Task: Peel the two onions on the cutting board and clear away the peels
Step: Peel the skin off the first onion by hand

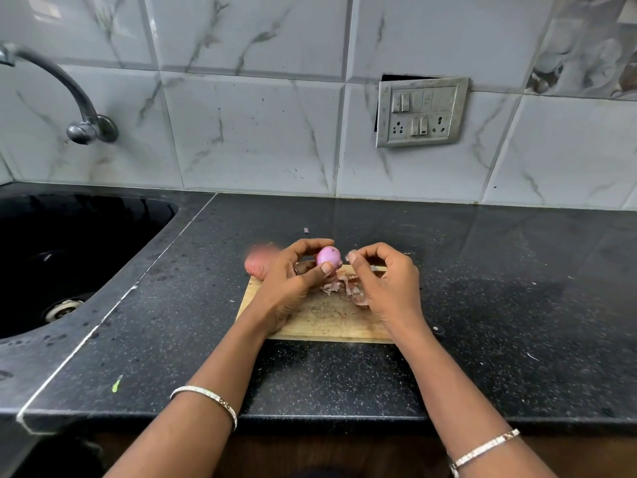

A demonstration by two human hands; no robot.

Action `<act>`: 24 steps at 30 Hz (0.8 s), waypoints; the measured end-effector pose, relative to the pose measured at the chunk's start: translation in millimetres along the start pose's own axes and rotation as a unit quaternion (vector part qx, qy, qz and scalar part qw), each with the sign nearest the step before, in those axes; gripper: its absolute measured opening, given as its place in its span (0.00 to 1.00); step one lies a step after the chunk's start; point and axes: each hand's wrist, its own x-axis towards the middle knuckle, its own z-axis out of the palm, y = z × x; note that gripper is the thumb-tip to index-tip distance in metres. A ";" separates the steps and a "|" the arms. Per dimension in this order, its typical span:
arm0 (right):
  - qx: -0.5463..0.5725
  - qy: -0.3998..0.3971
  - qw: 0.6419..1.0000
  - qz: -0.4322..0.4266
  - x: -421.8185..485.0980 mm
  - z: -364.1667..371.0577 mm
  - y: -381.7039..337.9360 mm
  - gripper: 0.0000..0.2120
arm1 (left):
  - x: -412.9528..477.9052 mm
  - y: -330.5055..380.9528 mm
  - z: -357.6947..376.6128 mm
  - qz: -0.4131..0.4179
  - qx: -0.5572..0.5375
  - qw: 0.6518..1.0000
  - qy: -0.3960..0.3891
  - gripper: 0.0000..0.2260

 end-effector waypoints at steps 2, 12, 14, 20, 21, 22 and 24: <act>0.001 0.016 1.000 0.012 1.2 0.3 2.5 0.04 | 0.0 0.0 -1.0 -0.002 -0.007 1.000 0.001 0.17; 0.021 -0.024 0.999 -0.019 -2.3 -1.1 -4.4 0.06 | -0.2 -0.3 -3.0 0.022 0.023 1.000 0.002 0.18; 0.036 -0.043 0.998 -0.025 -4.0 -0.6 -7.4 0.05 | -0.7 -0.4 -2.4 0.030 0.024 0.999 -0.001 0.16; 0.051 -0.052 0.997 -0.009 -4.3 -0.4 -7.1 0.03 | 1.1 -0.9 -0.3 0.071 0.099 0.992 0.014 0.17; 0.053 -0.050 0.997 -0.007 -4.5 -0.7 -7.4 0.03 | 1.5 -1.0 0.6 0.079 0.114 0.990 0.016 0.18; 0.057 -0.049 0.997 -0.003 -4.8 -0.8 -7.8 0.02 | 1.8 -1.0 1.6 0.086 0.125 0.988 0.018 0.18; 0.062 -0.046 0.997 0.002 -5.2 -1.0 -7.6 0.01 | 2.2 -1.7 2.0 0.096 0.139 0.985 0.021 0.19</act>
